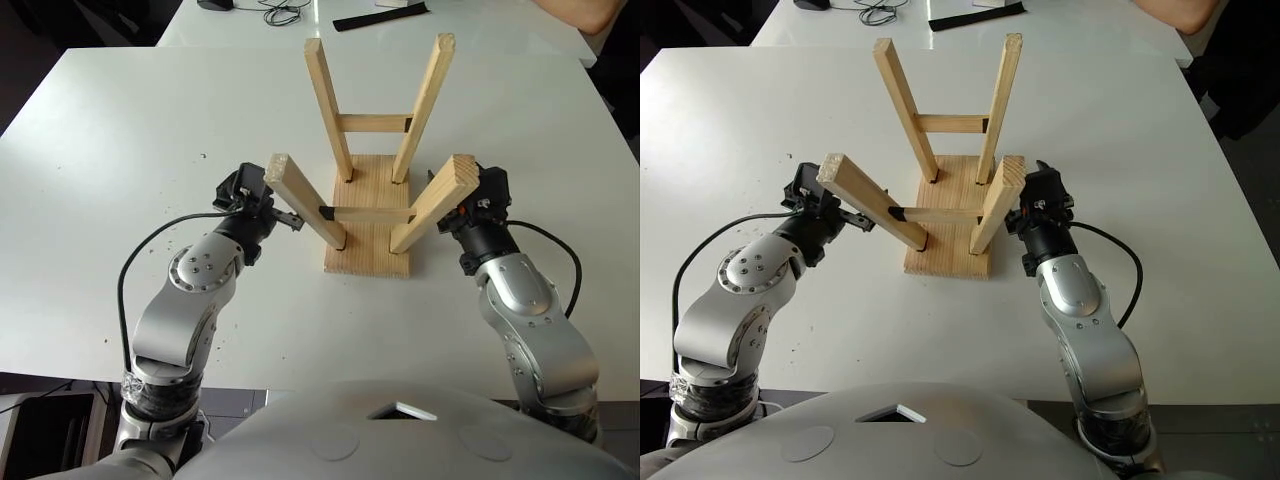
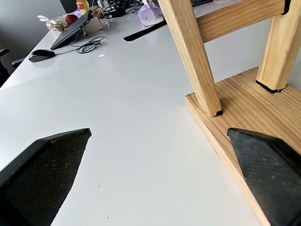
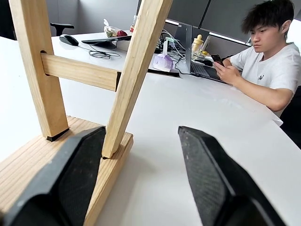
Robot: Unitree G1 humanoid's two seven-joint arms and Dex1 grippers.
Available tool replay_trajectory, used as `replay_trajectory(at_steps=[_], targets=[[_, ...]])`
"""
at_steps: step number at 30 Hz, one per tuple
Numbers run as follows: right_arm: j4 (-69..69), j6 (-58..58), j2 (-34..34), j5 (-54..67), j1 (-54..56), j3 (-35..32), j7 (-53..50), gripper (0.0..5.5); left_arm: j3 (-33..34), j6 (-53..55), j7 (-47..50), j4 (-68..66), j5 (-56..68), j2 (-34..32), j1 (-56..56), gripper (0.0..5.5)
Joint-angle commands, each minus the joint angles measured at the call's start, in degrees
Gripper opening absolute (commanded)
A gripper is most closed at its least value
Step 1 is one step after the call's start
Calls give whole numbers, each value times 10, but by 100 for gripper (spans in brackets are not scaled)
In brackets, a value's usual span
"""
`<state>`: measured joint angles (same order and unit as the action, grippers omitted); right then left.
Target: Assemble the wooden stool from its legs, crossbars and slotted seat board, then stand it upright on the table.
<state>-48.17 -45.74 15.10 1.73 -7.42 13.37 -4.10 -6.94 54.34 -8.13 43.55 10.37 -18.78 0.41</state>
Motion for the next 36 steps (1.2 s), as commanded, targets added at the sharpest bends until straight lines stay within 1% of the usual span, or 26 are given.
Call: replay_trajectory(at_steps=[1, 5, 7, 10, 12, 15, 16, 18, 19, 20, 21, 23, 25, 27, 28, 30, 32, 34, 36], targets=[[35, 6, -7, 8, 8, -15, 25, 284, -46, -5, -25, -2, 27, 31, -29, 540], [45, 27, -1, -10, -31, -65, 14, 284, -1, -38, -40, -42, 4, -3, -45, 540], [34, 31, -2, -20, -66, -114, 4, 284, 33, -58, -51, -52, -1, -22, -39, 540], [15, 42, -1, -29, -121, -208, 0, 284, 90, -88, -50, -53, -8, -40, -15, 540], [3, 49, -1, -29, -144, -284, 1, 284, 127, -102, -45, -51, -10, -43, 1, 540], [9, 58, 18, -24, -141, -397, 10, 284, 174, -112, -29, -50, -8, -30, 10, 540], [16, 58, 27, -21, -130, -434, 10, 300, 189, -113, -20, -52, -7, -23, 5, 540], [23, 53, 34, -16, -106, -472, 10, 325, 200, -115, -11, -57, -4, -15, -8, 540], [21, 48, 31, -18, -90, -461, 8, 338, 190, -111, -12, -55, -1, -11, -13, 540], [15, 41, 22, -21, -76, -436, 4, 354, 170, -105, -15, -52, 2, -6, -17, 540], [4, 30, 3, -26, -58, -374, -2, 370, 137, -104, -19, -46, 4, 4, -20, 540], [-10, 8, -40, -35, -21, -229, -13, 399, 67, -94, -26, -22, 10, 22, -19, 540], [-3, -19, -107, -34, 27, -62, -27, 434, -6, -77, -27, 8, 15, 40, -23, 540], [2, -45, -159, -36, 64, 41, -43, 461, -54, -58, -25, 27, 19, 56, -35, 540], [0, -56, -172, -40, 73, 66, -48, 479, -76, -50, -25, 36, 19, 60, -41, 540], [-1, -65, -173, -50, 66, 63, -52, 499, -98, -44, -23, 46, 12, 64, -50, 540], [5, -67, -154, -65, 47, 26, -51, 523, -99, -38, -22, 39, 1, 63, -52, 540], [8, -66, -137, -75, 40, -11, -41, 539, -88, -40, -21, 26, -10, 59, -53, 540], [2, -65, -117, -72, 35, -51, -20, 539, -54, -52, -19, 7, -20, 50, -55, 540]])
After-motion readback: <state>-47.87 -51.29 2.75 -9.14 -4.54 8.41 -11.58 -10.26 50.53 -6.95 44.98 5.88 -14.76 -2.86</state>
